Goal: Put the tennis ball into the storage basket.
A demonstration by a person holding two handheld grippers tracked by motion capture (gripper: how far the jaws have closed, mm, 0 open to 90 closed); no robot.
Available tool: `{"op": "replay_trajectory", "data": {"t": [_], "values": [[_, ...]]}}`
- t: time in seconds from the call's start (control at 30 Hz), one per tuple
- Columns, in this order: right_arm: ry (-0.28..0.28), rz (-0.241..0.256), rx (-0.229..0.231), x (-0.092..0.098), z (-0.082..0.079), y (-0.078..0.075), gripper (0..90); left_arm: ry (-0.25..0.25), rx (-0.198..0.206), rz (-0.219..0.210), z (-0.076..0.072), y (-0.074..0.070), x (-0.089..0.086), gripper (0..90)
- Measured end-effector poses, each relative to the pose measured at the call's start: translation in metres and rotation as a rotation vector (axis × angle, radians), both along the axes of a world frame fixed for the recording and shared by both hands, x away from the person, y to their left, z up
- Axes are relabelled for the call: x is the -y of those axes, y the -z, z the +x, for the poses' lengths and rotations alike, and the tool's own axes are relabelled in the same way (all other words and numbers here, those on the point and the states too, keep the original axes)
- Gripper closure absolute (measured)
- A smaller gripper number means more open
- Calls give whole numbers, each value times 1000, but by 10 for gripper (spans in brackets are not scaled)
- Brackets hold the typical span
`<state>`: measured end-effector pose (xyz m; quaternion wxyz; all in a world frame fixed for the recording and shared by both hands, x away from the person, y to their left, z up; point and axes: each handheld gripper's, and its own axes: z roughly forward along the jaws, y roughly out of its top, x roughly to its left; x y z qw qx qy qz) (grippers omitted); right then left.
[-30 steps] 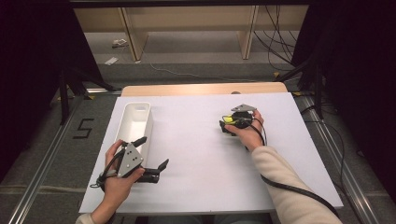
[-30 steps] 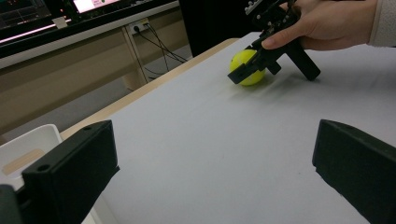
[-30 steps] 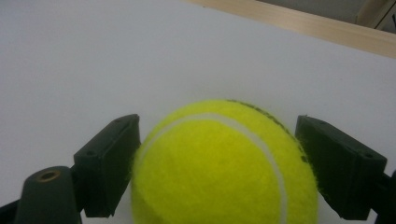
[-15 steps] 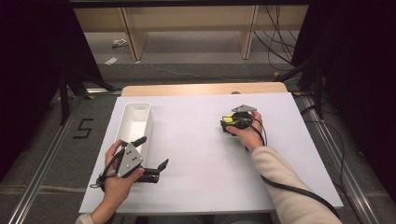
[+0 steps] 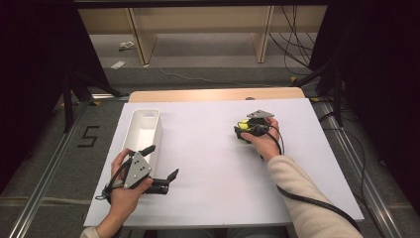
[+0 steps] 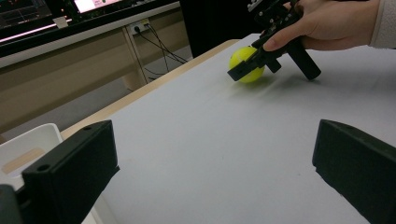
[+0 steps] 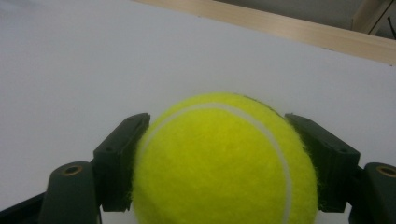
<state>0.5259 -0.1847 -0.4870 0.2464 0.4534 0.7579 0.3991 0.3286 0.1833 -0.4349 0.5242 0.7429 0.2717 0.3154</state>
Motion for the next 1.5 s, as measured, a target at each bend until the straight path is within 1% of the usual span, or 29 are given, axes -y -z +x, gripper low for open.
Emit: {"op": "replay_trajectory", "data": {"t": [0.2, 0.57, 0.87, 1.03, 1.5], "values": [[3, 9, 15, 1, -1, -5, 263, 1, 0, 2, 0, 0, 0, 0], [5, 24, 24, 2, -4, -12, 263, 1, 1, 2, 0, 0, 0, 0], [7, 31, 43, 2, -6, -18, 263, 3, 1, 3, 0, 0, 0, 0], [-2, 39, 44, 0, -8, -21, 263, 4, 2, 3, 0, 0, 1, 0], [-30, 58, 83, -9, -15, -36, 263, 3, 2, 3, -1, -1, 1, 0]]}}
